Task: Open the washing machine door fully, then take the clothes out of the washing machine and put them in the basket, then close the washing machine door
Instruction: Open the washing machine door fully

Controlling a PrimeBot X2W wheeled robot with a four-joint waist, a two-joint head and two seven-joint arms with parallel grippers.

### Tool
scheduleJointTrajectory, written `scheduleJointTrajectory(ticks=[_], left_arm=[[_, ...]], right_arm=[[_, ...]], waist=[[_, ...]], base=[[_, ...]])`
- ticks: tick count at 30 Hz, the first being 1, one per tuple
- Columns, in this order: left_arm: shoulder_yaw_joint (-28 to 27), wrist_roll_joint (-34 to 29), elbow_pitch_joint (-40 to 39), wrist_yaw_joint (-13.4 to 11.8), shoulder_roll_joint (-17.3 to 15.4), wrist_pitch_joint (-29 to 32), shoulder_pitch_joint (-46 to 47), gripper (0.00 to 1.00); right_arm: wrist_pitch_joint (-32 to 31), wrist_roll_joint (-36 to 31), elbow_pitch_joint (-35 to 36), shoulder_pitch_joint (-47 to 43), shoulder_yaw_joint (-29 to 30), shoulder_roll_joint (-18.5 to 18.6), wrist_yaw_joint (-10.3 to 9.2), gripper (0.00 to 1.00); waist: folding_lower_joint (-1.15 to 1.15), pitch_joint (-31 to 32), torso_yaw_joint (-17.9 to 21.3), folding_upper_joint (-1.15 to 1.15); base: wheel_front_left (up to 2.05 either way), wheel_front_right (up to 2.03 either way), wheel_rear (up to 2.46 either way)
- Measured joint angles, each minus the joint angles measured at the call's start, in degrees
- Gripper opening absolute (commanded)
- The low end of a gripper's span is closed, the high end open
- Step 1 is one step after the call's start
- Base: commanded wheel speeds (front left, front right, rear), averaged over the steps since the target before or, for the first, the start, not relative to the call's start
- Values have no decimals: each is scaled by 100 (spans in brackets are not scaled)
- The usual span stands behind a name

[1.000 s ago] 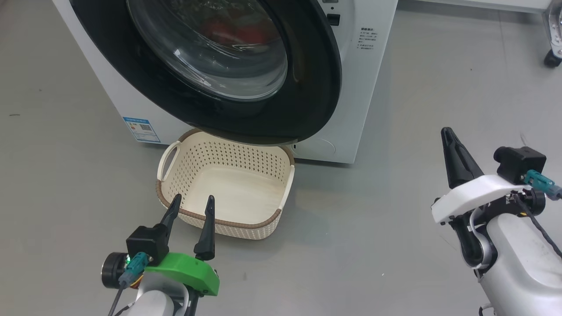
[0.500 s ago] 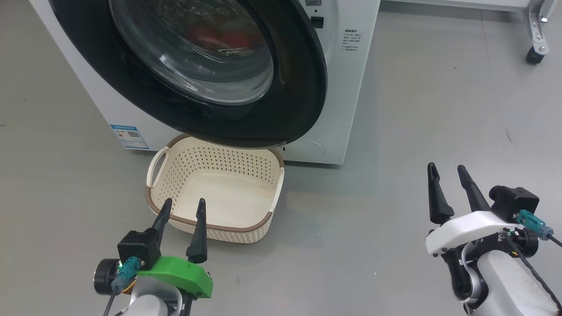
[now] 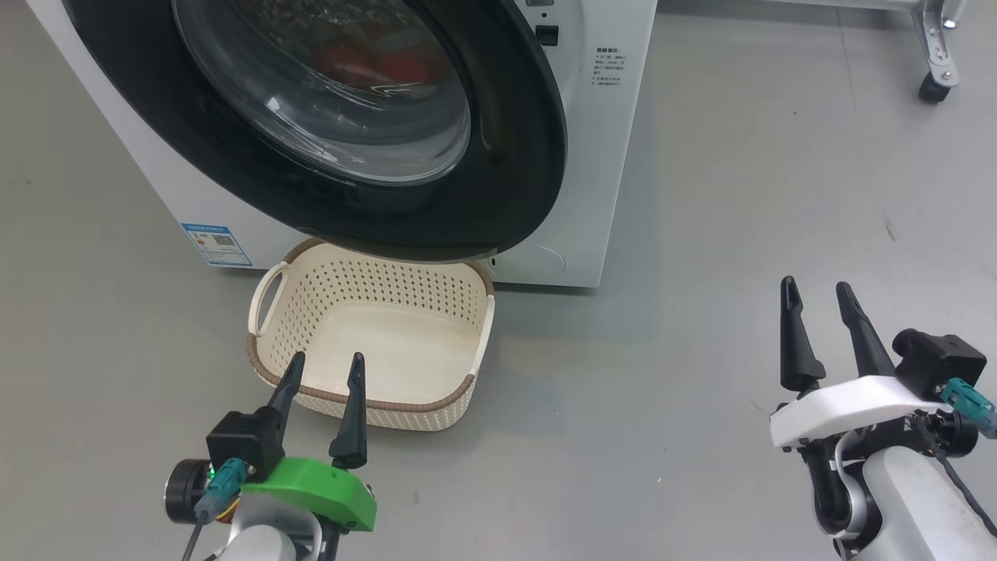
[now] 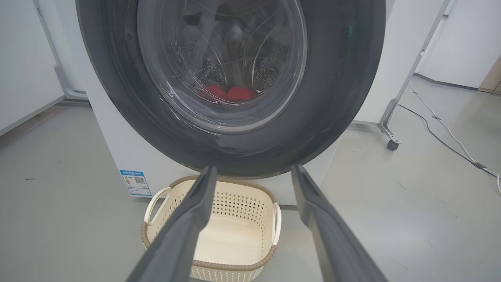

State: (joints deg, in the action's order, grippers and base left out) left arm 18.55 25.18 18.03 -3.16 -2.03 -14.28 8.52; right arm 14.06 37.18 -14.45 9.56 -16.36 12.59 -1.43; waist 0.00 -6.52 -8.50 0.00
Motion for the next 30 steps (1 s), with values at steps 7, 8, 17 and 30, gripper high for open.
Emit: scheduleJointTrajectory(ticks=[7,8,17,30], left_arm=[[0,0,-3,2,0,0,-2,100],[0,0,-4,2,0,0,-2,100],[2,0,-8,27,0,0,-2,100],[56,0,-47,43,-1,0,-2,100]], right_arm=[[38,-112,185,-171,108,-34,-23,100],[38,-119,202,-191,113,-41,-23,100],[38,-205,365,-272,212,-94,-22,100],[38,-314,559,-380,332,-103,-12,100]], waist=[[0,-14,20,0],[0,-18,22,0],[0,-42,11,0],[0,-195,-94,0]], base=[[0,0,0],[0,0,0],[0,0,0],[0,0,0]])
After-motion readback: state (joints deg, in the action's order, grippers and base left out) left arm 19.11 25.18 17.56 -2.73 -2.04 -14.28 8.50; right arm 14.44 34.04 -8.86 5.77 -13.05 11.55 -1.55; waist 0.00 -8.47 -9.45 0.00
